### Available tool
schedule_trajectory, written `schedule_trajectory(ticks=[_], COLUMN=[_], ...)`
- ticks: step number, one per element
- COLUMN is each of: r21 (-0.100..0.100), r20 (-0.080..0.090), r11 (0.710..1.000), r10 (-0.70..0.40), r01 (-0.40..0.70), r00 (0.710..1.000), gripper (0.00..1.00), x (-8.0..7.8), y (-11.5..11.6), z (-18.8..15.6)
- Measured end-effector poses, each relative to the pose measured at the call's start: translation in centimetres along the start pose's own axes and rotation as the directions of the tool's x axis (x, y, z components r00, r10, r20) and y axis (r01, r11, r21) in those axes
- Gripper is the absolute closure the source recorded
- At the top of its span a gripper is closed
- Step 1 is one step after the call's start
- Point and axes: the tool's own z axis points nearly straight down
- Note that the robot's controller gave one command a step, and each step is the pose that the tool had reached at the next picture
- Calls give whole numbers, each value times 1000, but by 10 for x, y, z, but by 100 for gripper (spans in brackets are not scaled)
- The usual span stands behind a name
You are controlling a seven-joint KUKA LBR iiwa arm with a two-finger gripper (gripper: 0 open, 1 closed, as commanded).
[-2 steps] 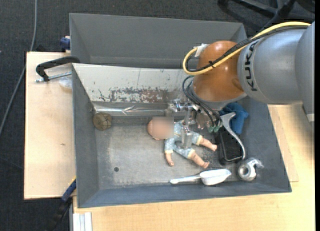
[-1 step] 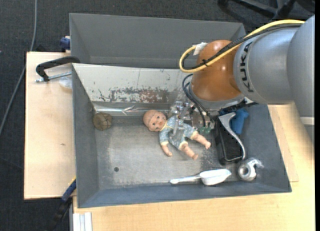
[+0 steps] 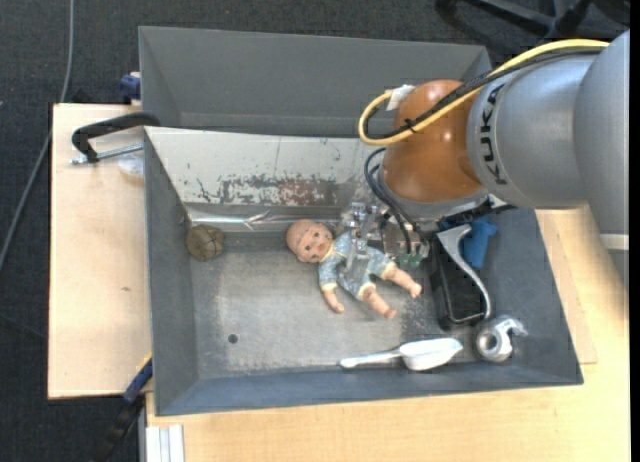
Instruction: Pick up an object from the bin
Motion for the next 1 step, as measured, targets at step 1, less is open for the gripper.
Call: schedule_trajectory(ticks=[1], r21=[0], r20=[11], r11=[1000], r10=[-21], r01=[21], r00=[1000], gripper=[100], x=[-7], y=[-18], z=[-163])
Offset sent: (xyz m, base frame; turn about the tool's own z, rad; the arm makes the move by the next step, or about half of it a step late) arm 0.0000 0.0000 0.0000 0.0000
